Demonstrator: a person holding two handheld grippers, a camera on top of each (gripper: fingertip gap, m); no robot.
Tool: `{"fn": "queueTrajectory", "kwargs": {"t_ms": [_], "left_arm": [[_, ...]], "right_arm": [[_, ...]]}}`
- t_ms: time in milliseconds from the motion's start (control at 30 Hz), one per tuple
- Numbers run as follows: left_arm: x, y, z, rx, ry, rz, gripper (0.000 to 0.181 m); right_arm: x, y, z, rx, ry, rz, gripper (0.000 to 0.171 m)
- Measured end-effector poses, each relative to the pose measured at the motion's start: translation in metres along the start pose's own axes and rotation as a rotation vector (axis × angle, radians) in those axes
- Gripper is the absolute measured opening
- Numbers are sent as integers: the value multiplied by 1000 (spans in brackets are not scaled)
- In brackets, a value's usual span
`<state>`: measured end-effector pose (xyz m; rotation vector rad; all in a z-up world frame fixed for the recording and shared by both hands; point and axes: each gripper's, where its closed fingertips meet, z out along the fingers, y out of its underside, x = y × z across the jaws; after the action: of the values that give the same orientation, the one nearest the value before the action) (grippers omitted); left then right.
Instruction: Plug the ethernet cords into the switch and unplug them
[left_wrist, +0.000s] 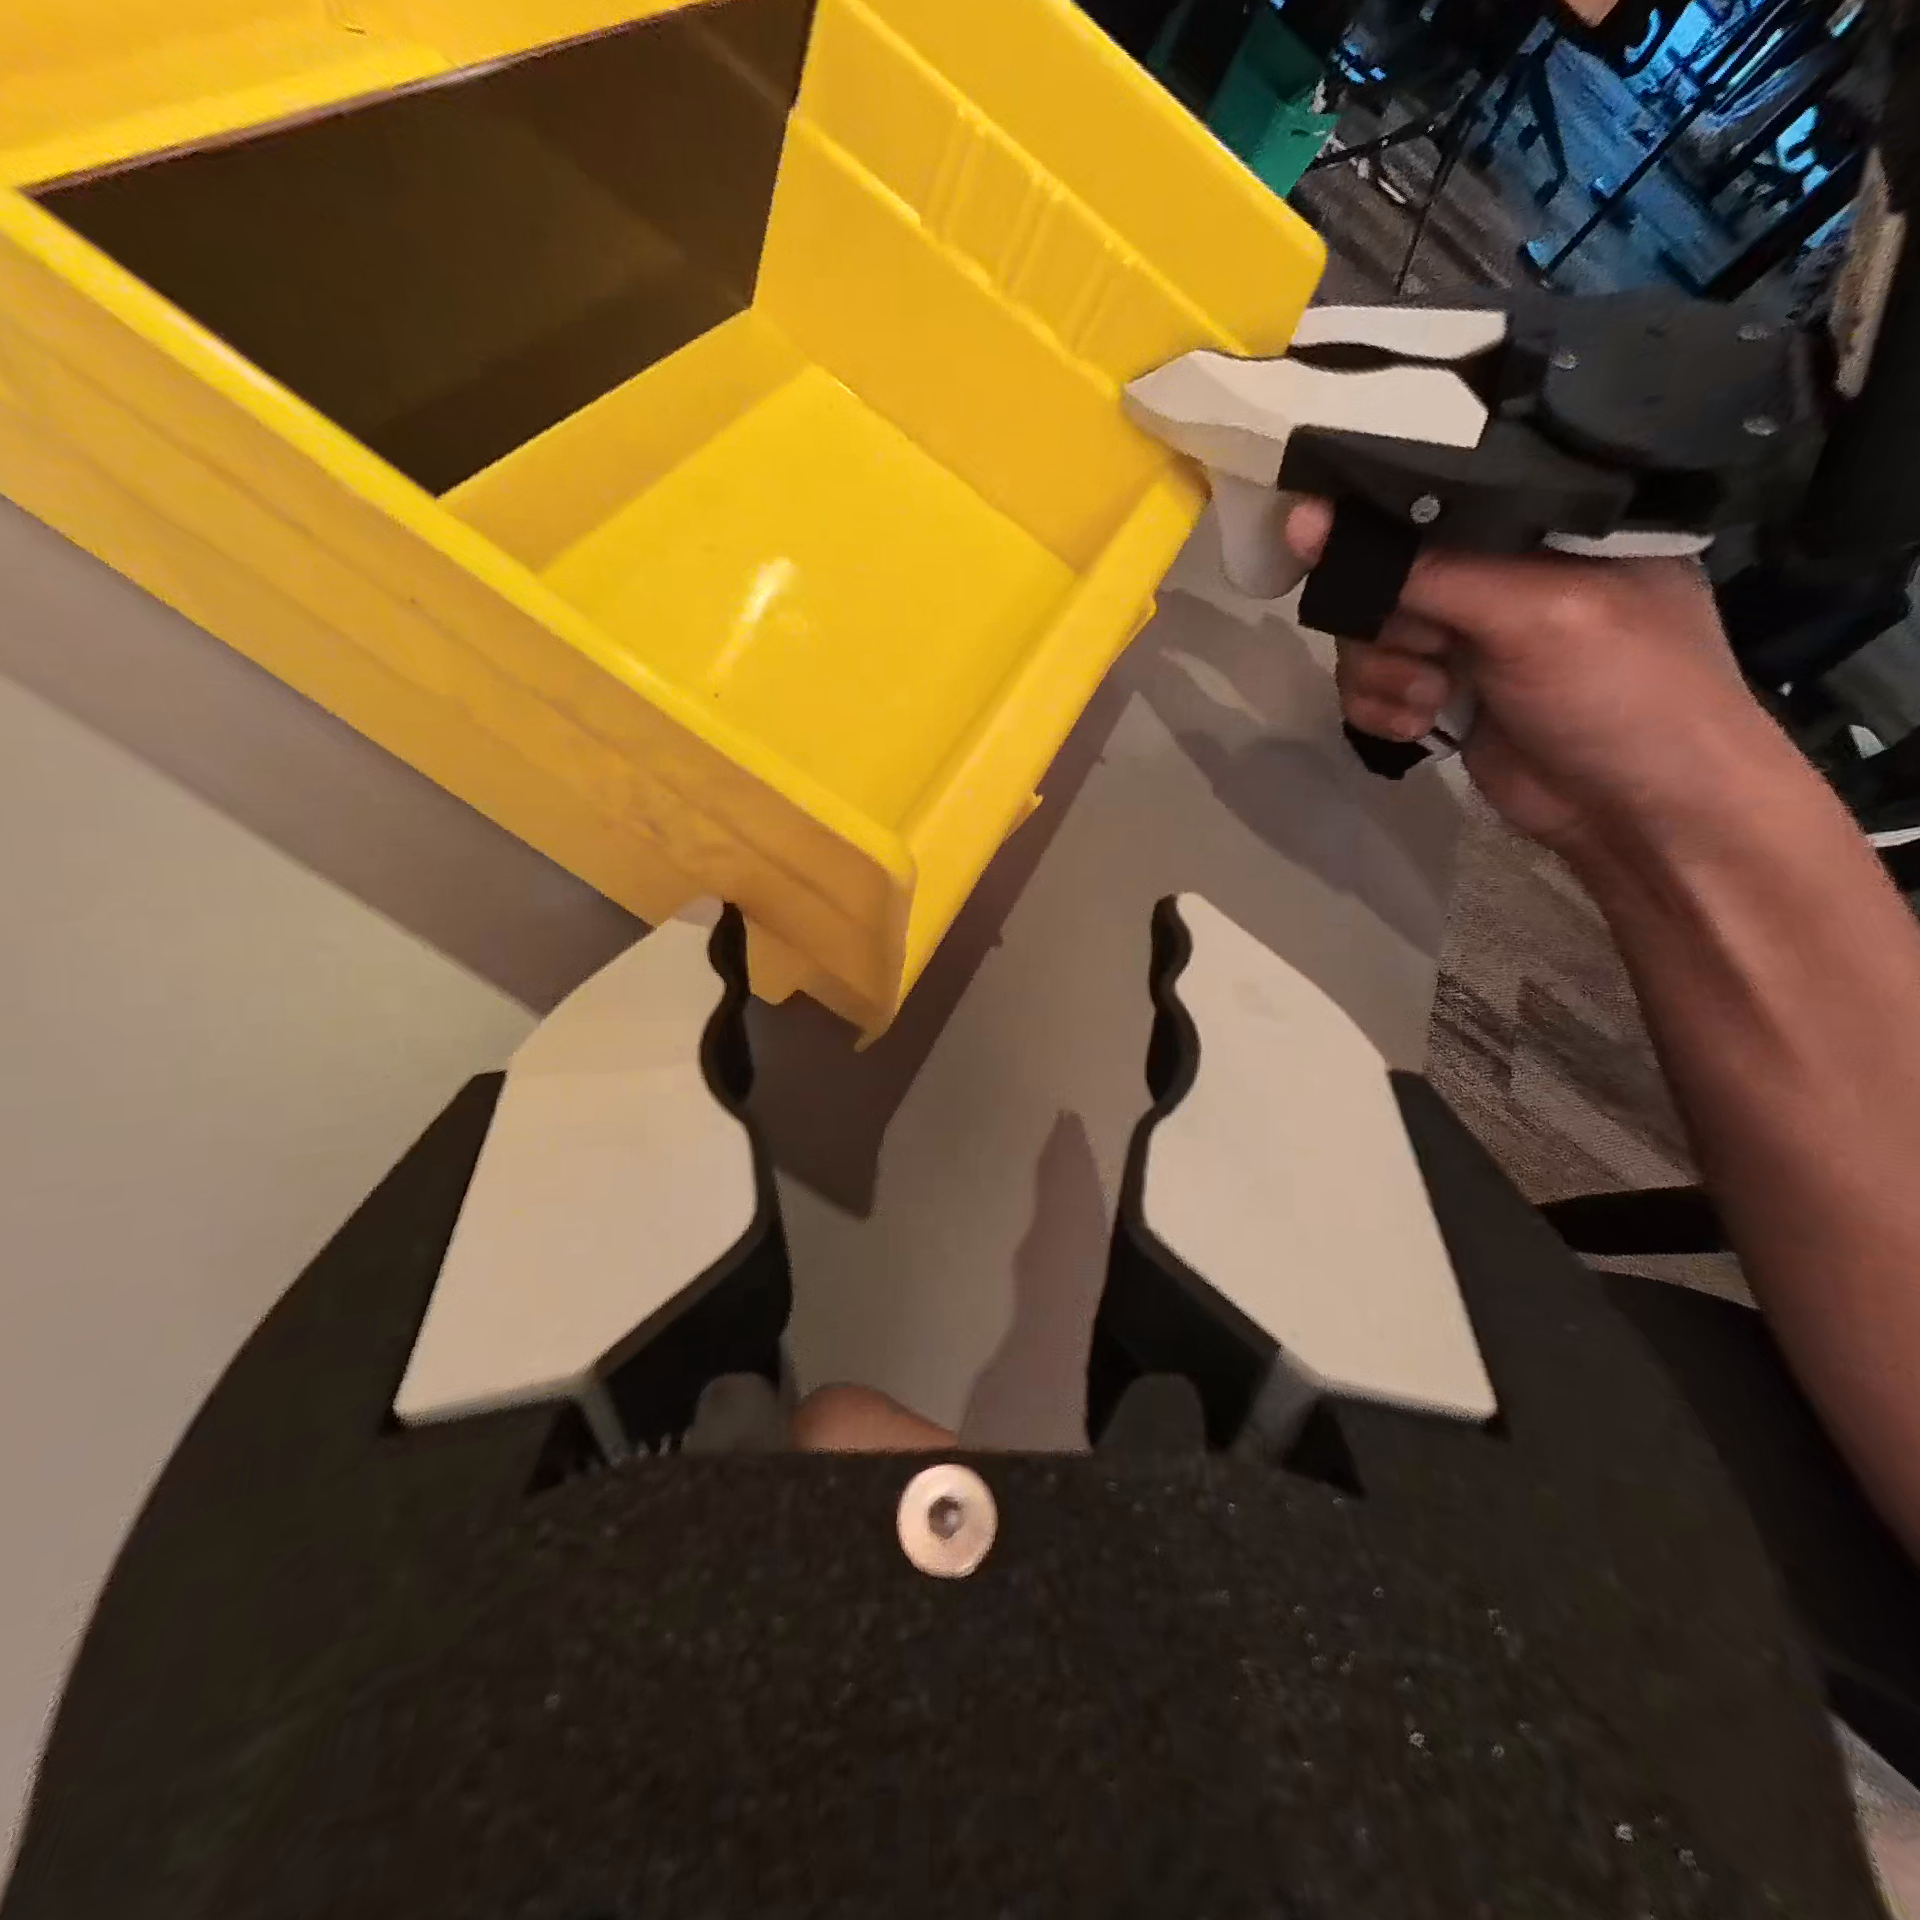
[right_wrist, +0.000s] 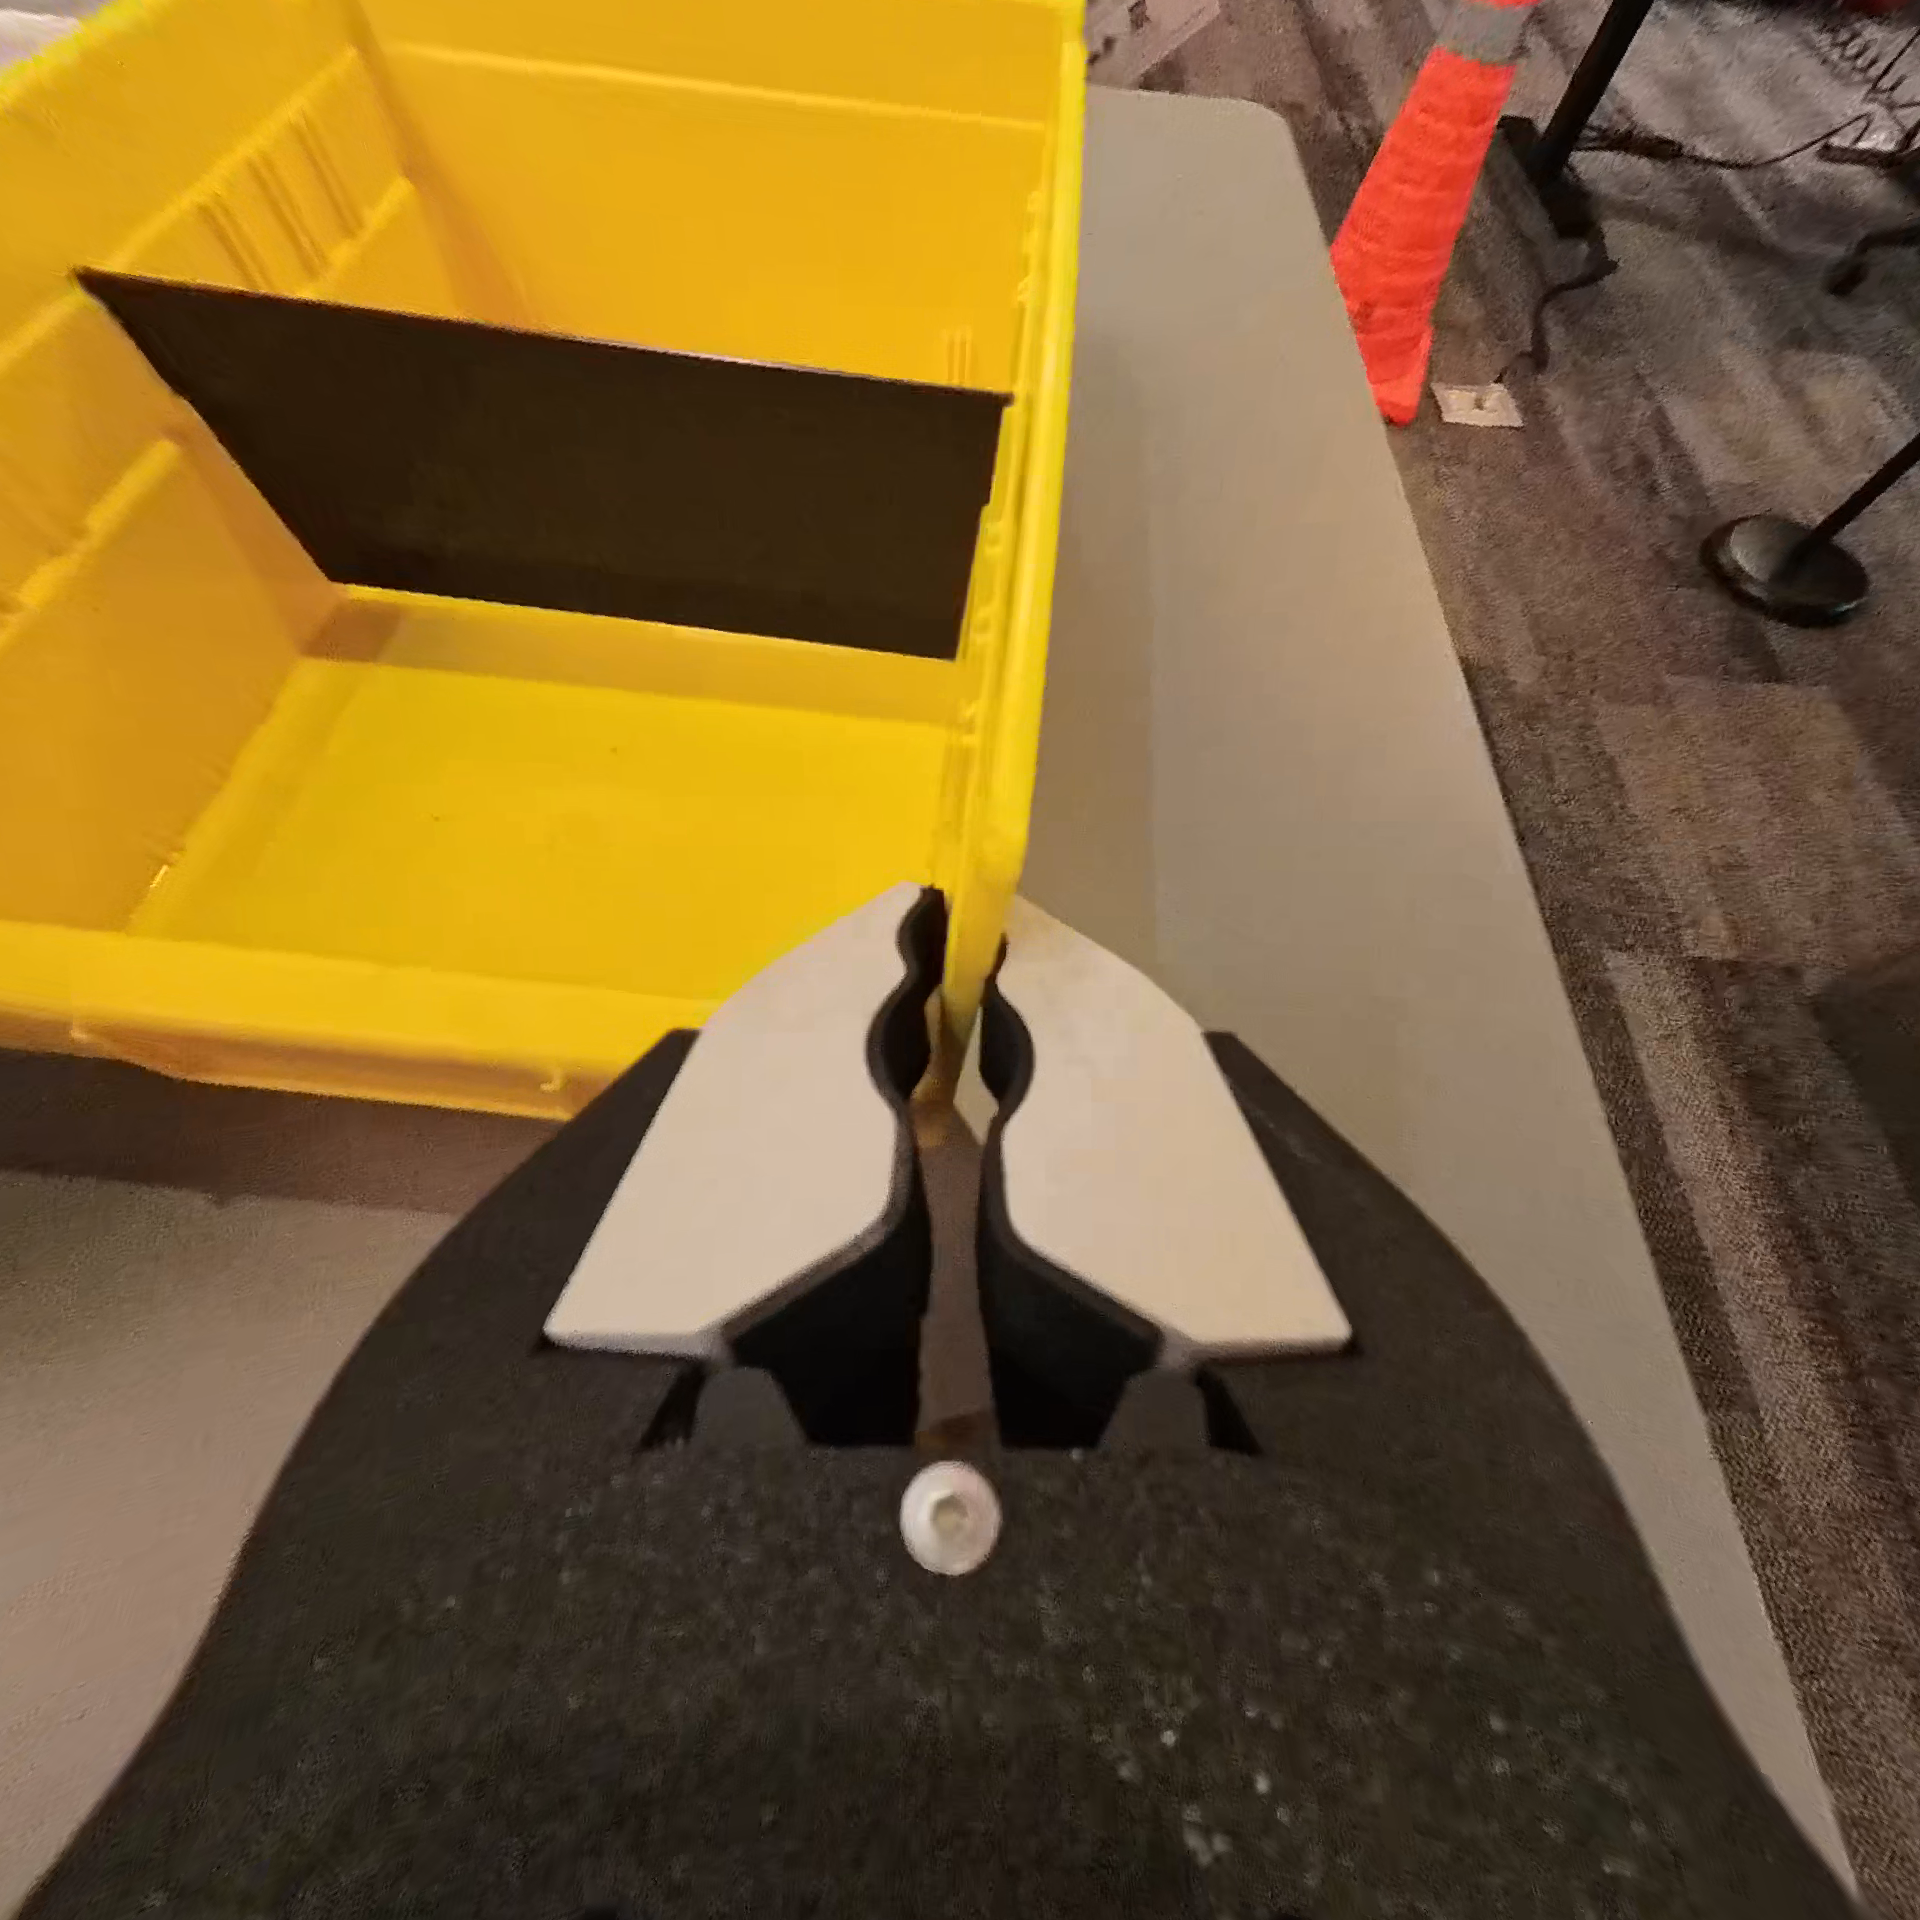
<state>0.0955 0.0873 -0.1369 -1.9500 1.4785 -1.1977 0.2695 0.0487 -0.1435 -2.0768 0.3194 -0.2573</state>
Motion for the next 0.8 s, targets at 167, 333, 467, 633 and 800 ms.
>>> {"fn": "queueTrajectory", "kwargs": {"t_ms": [167,333,467,633,800], "left_arm": [[-13,-9,-24,63,-62,29,60],[-51,6,-127,225,-220,2,55],[-125,46,-283,388,-602,-72,50],[-211,149,-475,421,-1145,-245,49],[-260,196,-489,313,-1063,-306,42]], "right_arm": [[1,-5,8,33,-11,117,3],[2,-5,8,56,-20,213,17],[9,-22,-21,104,67,138,26],[-56,-79,-71,332,4,-6,19],[-268,-80,-72,293,-630,-30,18]]}}
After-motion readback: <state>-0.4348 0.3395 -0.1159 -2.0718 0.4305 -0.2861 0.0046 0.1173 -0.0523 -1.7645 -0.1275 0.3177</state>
